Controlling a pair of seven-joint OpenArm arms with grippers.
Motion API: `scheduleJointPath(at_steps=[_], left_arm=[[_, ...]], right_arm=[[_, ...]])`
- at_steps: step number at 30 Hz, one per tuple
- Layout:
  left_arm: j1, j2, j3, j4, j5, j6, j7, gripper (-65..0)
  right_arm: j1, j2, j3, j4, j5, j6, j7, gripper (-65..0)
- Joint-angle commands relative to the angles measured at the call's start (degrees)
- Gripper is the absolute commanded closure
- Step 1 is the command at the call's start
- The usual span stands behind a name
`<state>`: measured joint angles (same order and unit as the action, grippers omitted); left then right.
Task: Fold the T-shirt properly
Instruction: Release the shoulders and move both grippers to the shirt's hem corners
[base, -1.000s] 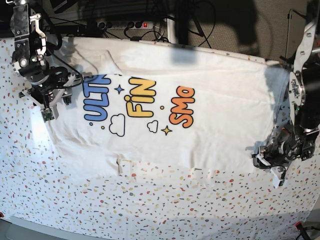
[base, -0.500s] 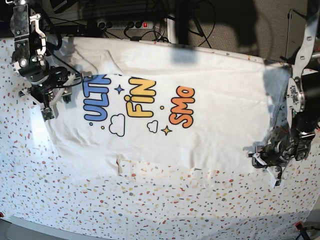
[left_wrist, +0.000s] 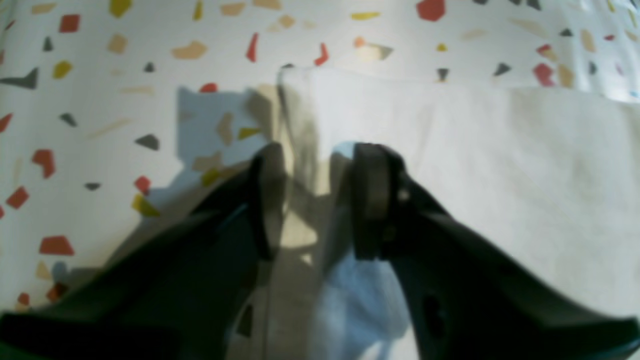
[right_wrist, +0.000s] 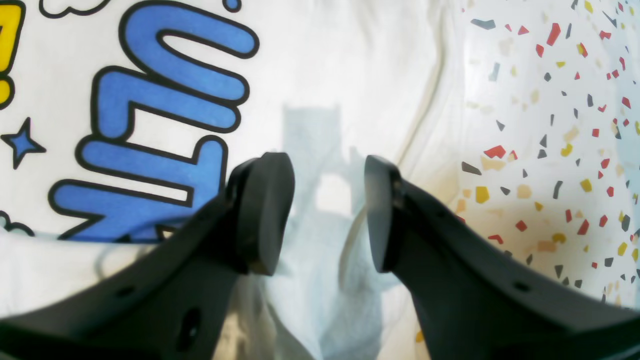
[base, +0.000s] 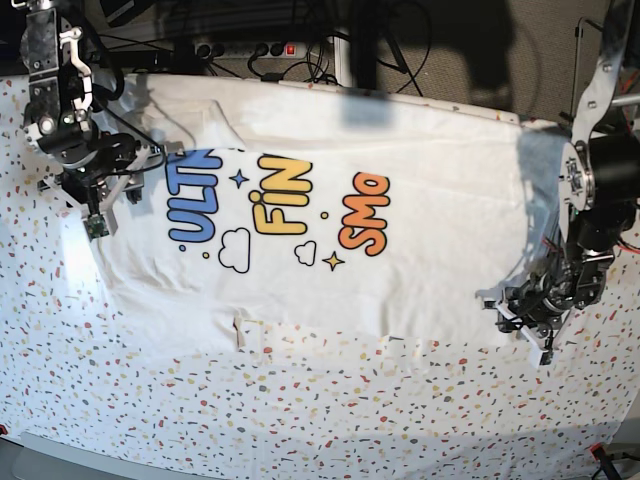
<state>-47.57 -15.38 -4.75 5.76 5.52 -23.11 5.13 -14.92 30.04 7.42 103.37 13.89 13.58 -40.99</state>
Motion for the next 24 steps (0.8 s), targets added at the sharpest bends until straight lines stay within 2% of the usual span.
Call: scheduleJointPath(at_steps=[1, 3, 7, 18, 24], left_arm=[[-0.83, -0.52, -0.02, 0.31, -0.22, -1.01, 2.38, -14.2], [-0.85, -0.15, -0.02, 0.31, -1.16, -1.77, 3.41, -7.4], [-0.83, 0.63, -0.02, 0.31, -1.07, -1.77, 4.02, -0.2], [-0.83, 0.57, -0.02, 0.31, -1.05, -1.77, 0.68, 0.0], [-0.83, 0.94, -0.02, 0.31, -1.09, -1.77, 0.39, 0.0]], right_arm=[[0.66, 0.94, 0.42, 0.81, 0.07, -0.33, 1.09, -26.9], [0.66, 0.92, 0.42, 0.81, 0.07, -0.33, 1.07, -26.9], [1.73, 0.92, 0.42, 0.81, 0.02, -0.33, 1.09, -26.9], [9.05, 0.92, 0.46, 0.79, -0.15, -0.39, 6.25, -26.9], [15.89, 0.92, 0.44, -4.94, 0.15, -0.04, 2.4, -27.0]])
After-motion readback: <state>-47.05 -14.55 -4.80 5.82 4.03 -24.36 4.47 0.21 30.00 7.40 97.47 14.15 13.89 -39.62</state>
